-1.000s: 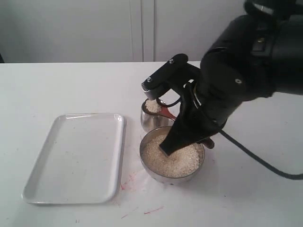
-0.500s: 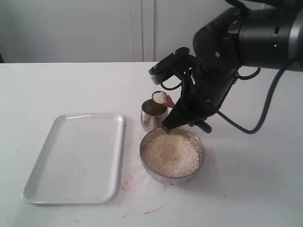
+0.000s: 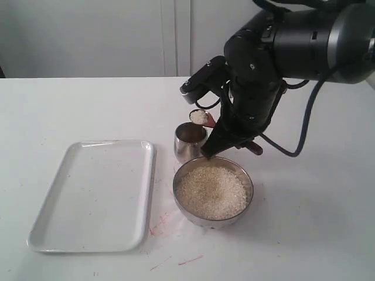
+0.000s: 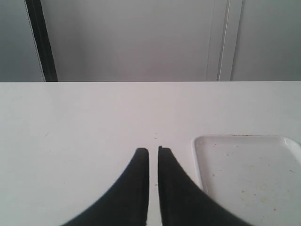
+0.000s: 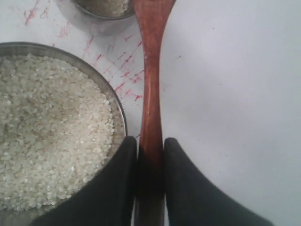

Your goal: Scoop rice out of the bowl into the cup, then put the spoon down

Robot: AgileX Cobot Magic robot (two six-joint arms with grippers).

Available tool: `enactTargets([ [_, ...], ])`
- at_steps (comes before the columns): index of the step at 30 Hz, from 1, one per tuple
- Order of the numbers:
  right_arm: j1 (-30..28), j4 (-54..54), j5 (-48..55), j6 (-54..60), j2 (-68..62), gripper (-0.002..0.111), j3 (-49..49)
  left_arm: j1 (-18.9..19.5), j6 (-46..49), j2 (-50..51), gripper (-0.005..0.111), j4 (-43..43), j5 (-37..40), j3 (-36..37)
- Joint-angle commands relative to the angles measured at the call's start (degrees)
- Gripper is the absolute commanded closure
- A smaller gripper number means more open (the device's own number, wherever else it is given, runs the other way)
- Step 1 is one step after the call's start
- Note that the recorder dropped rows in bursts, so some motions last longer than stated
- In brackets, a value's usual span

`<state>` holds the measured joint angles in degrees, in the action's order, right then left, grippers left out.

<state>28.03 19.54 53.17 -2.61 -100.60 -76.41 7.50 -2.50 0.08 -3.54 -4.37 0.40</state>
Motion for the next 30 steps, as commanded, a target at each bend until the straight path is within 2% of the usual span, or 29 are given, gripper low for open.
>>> enactTargets([
  [1, 1.34, 3.96, 1.65, 0.25, -0.1, 0.108, -0.44, -0.24, -0.31, -0.08, 0.092, -0.28, -0.33, -0.4],
  [30, 6.45, 15.03, 4.55, -5.57, -1.82, 0.108, -0.52, -0.24, -0.31, -0.08, 0.092, -0.28, -0.33, -0.4],
])
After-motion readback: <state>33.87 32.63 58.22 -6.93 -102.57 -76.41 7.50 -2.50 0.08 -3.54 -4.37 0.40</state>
